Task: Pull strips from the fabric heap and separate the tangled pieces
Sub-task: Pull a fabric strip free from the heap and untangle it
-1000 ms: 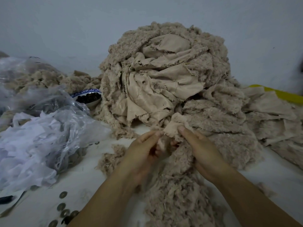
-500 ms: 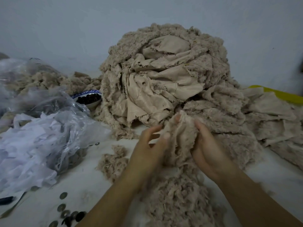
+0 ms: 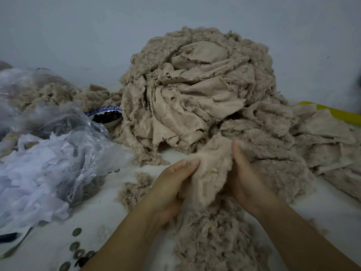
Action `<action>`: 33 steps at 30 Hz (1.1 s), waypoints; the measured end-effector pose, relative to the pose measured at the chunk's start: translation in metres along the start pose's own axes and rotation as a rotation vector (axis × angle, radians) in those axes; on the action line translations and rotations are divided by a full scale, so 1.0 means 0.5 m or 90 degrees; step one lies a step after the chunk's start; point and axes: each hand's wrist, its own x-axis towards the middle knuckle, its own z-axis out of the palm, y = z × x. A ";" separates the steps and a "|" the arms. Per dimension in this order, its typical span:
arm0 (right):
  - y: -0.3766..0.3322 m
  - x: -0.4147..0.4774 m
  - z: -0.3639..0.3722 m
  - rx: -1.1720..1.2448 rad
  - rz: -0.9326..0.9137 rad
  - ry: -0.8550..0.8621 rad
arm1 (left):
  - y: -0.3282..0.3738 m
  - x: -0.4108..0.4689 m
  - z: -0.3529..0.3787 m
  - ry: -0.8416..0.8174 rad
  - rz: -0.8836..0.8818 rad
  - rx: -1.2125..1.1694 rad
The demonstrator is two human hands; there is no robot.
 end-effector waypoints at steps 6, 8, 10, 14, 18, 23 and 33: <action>0.017 0.004 0.013 -0.329 -0.024 0.140 | -0.013 0.003 0.004 0.065 0.067 0.054; 0.014 0.012 0.001 -0.291 -0.046 0.180 | -0.008 0.006 0.003 0.076 0.071 0.011; 0.007 0.015 -0.011 -0.213 -0.067 0.182 | -0.001 0.010 0.000 0.092 0.066 -0.046; -0.008 0.021 -0.030 -0.096 -0.085 0.208 | 0.010 0.014 -0.003 0.124 0.098 -0.112; -0.004 0.015 -0.018 -0.074 -0.066 0.137 | 0.003 0.008 0.003 0.195 0.155 0.053; 0.031 0.006 0.016 -0.427 -0.098 0.073 | -0.015 -0.002 0.023 0.180 0.269 0.284; 0.000 0.016 -0.022 -0.472 -0.196 0.180 | 0.019 0.016 0.007 0.254 0.256 -0.060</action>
